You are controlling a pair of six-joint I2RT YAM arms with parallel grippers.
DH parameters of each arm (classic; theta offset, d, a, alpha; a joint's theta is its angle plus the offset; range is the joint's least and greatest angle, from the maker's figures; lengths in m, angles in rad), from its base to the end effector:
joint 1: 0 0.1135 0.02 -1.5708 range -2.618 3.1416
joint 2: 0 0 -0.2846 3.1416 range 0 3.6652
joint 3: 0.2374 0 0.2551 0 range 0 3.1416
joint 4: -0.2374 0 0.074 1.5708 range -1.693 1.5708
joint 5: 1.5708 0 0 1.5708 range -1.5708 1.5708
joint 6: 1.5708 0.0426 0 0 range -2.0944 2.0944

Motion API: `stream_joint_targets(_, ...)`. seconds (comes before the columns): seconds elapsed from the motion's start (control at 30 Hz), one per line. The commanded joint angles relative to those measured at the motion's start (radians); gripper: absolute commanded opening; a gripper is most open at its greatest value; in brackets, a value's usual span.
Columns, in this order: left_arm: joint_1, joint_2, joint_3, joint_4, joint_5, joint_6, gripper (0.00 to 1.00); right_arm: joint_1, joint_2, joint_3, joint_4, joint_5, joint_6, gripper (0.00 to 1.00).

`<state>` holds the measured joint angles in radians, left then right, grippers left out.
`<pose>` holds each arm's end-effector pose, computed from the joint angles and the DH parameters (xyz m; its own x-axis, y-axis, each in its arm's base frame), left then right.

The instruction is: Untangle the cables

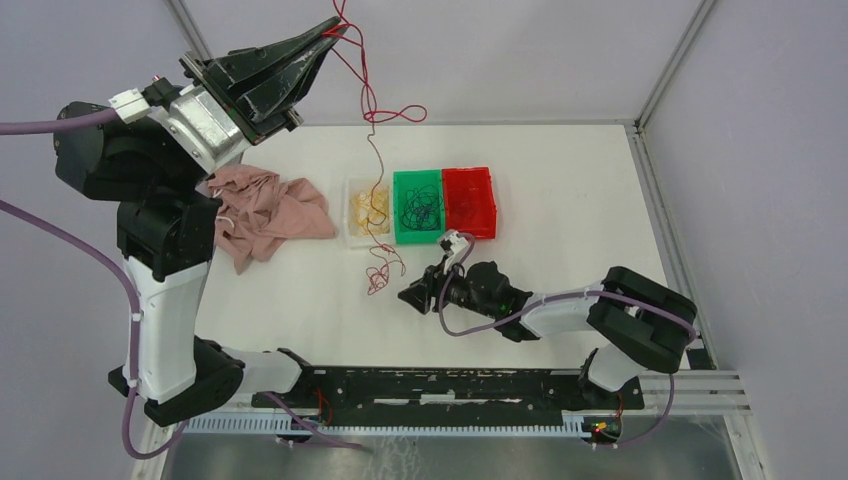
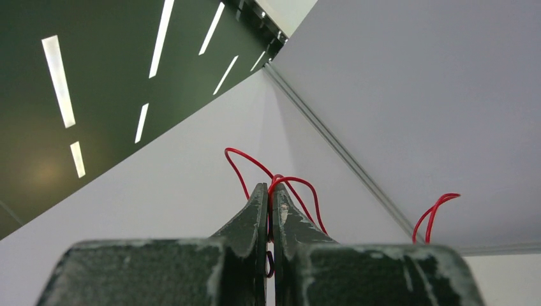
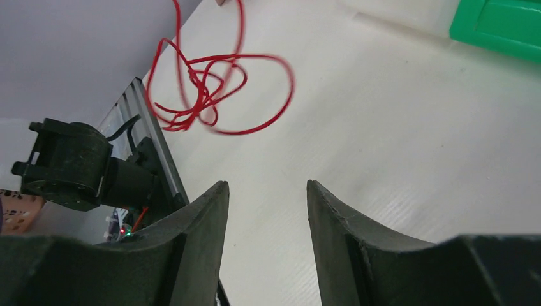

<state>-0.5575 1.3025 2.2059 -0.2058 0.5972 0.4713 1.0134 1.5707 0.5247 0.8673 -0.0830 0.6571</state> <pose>0.1016 -0.0915 0.6900 0.8504 -0.0877 -0.5188 0.4681 0.5764 0.6698 0.1614 0.2656 0.1929 -0.6174 0.1603 -0.7702 -0.6463 0.4547 0.6128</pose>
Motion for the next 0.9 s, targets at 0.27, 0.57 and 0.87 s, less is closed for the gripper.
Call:
stream_joint_targets(0.27, 0.004, -0.03, -0.042, 0.008, 0.009, 0.1, 0.03, 0.008, -0.435, -0.029, -0.265, 0.083, -0.159, 0.74)
stream_joint_targets(0.57, 0.003, -0.028, -0.053, 0.009, 0.045, 0.076, 0.03, 0.008, -0.48, 0.138, -0.39, -0.088, -0.278, 0.87)
stream_joint_targets(0.87, 0.003, -0.011, -0.015, 0.018, 0.054, 0.048, 0.03, 0.007, -0.206, 0.244, -0.241, -0.045, -0.244, 0.81)
